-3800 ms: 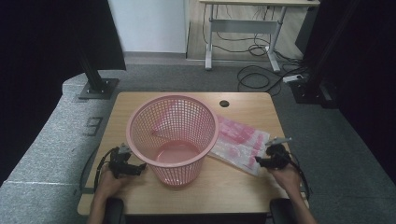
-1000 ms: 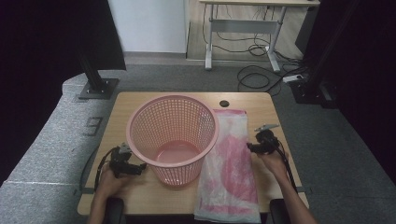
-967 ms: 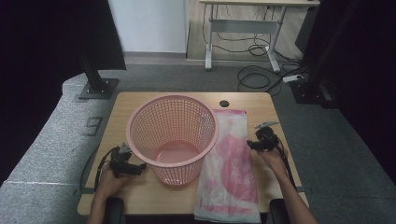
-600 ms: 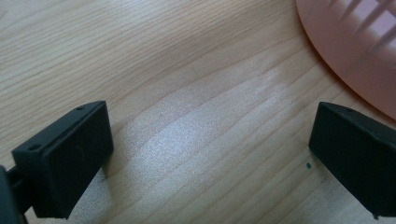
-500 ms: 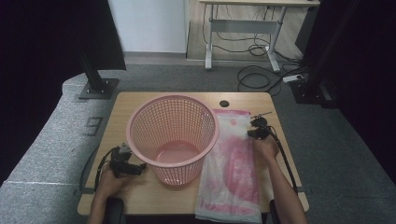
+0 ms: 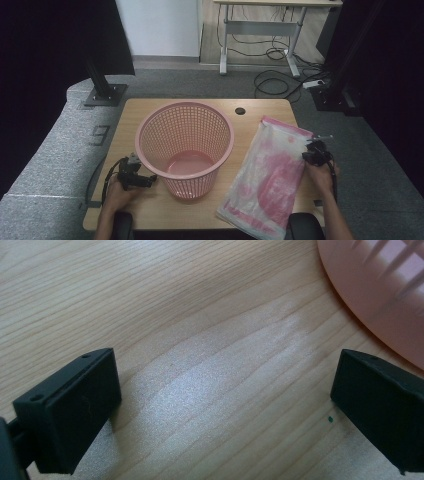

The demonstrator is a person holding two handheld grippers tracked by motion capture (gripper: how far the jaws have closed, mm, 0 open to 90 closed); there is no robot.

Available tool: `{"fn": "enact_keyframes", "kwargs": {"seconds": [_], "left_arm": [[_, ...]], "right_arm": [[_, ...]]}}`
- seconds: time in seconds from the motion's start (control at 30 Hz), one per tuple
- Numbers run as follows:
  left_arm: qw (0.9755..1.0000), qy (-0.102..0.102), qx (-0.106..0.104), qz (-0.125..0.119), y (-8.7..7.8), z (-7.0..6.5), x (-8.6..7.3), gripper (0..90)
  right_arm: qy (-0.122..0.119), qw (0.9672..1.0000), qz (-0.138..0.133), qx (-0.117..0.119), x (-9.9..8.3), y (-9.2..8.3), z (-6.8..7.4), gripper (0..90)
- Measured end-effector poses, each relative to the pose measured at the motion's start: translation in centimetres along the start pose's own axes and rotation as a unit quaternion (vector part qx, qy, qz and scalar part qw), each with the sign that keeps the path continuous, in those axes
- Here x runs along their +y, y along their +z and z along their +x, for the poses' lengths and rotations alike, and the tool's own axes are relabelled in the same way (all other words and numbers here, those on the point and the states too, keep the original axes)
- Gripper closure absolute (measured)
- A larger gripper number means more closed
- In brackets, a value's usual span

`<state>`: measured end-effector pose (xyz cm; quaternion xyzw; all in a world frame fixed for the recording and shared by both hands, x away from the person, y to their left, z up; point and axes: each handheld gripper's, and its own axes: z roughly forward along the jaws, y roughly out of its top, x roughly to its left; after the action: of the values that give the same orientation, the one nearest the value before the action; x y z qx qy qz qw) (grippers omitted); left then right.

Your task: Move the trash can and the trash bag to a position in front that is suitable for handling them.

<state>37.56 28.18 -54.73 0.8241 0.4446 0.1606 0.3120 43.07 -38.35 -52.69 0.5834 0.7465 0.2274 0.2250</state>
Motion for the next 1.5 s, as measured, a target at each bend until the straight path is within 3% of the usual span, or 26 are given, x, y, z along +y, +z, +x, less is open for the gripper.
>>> {"fn": "enact_keyframes", "kwargs": {"seconds": [0.07, 0.17, 0.2, 0.23, 0.33, 0.43, 0.5, 0.57, 0.6, 0.63, 0.67, 0.77, 0.87, 0.97, 1.03, 1.07, 1.1, 1.17, 1.27, 1.37, 1.5], "left_arm": [[1.0000, 0.000, 0.000, 0.000, 0.0, 0.0, 0.0, 0.0], [1.0000, 0.000, -0.001, 0.002, 0.0, 0.0, 0.0, 0.0], [0.9999, 0.002, 0.000, 0.013, -0.1, -0.2, 0.2, 0.0], [0.9999, 0.002, 0.000, 0.013, -0.1, -0.2, 0.2, 0.0], [0.9995, 0.026, -0.006, 0.016, -1.0, -0.7, 0.4, 0.0], [0.9991, 0.038, -0.013, -0.015, -2.9, -1.3, 0.7, 0.0], [0.9982, 0.038, -0.021, -0.042, -4.1, -1.8, 0.9, 0.0], [0.9960, 0.038, -0.033, -0.073, -5.4, -2.3, 1.0, 0.0], [0.9942, 0.037, -0.043, -0.092, -5.9, -2.6, 1.3, 0.0], [0.9942, 0.037, -0.043, -0.092, -5.9, -2.6, 1.3, 0.0], [0.9934, 0.038, -0.044, -0.099, -6.0, -2.8, 1.6, 0.0], [0.9931, 0.049, -0.040, -0.099, -5.5, -3.2, 2.6, 0.0], [0.9928, 0.054, -0.042, -0.098, -4.4, -3.4, 4.0, 0.0], [0.9925, 0.055, -0.045, -0.100, -3.3, -3.7, 5.2, 0.0], [0.9920, 0.061, -0.049, -0.099, -2.5, -4.0, 6.1, 0.0], [0.9915, 0.066, -0.052, -0.099, -2.0, -4.3, 6.7, 0.0], [0.9913, 0.069, -0.052, -0.099, -1.7, -4.5, 7.1, 0.0], [0.9907, 0.077, -0.054, -0.099, -1.0, -4.9, 8.0, 0.0], [0.9902, 0.084, -0.056, -0.097, 0.0, -5.5, 9.2, 0.0], [0.9900, 0.090, -0.054, -0.094, 0.9, -6.0, 10.4, 0.0], [0.9900, 0.099, -0.044, -0.091, 1.1, -6.4, 10.7, 0.0]], "right_arm": [[0.011, 0.9999, -0.007, 0.002, -2.1, -1.3, -0.9, 86.2], [0.014, 0.9998, -0.009, 0.005, -2.9, -1.9, -1.2, 83.4], [0.016, 0.9996, -0.019, 0.010, -3.3, -2.6, -1.2, 69.3], [0.016, 0.9996, -0.019, 0.010, -3.3, -2.6, -1.2, 69.3], [0.010, 0.9981, -0.058, 0.020, -3.0, -3.9, -0.6, 40.5], [-0.011, 0.9952, -0.092, 0.033, -2.5, -4.8, 0.6, 21.6], [-0.037, 0.9908, -0.120, 0.050, -2.3, -5.5, 2.4, 12.6], [-0.045, 0.9892, -0.126, 0.059, -2.2, -5.6, 3.1, 12.2], [-0.057, 0.9867, -0.134, 0.072, -2.0, -5.9, 4.5, 9.8], [-0.057, 0.9867, -0.134, 0.072, -2.0, -5.9, 4.5, 9.8], [-0.075, 0.9843, -0.132, 0.090, -1.6, -5.9, 6.0, 4.9], [-0.096, 0.9819, -0.128, 0.101, -1.1, -6.0, 7.5, 4.5], [-0.133, 0.9762, -0.124, 0.118, 0.2, -6.1, 10.5, 2.4], [-0.143, 0.9740, -0.122, 0.127, 0.8, -6.1, 11.5, 2.3], [-0.147, 0.9704, -0.127, 0.144, 1.5, -6.1, 12.7, 2.3], [-0.148, 0.9663, -0.138, 0.160, 2.2, -6.0, 13.7, 2.5], [-0.148, 0.9663, -0.138, 0.160, 2.2, -6.0, 13.7, 2.5], [-0.150, 0.9631, -0.145, 0.170, 2.7, -5.8, 14.5, 2.4], [-0.156, 0.9623, -0.148, 0.167, 3.4, -5.3, 15.2, 2.4], [-0.145, 0.9602, -0.155, 0.182, 3.9, -4.9, 15.6, 2.4], [-0.139, 0.9621, -0.156, 0.176, 4.0, -4.7, 15.4, 2.6]]}}
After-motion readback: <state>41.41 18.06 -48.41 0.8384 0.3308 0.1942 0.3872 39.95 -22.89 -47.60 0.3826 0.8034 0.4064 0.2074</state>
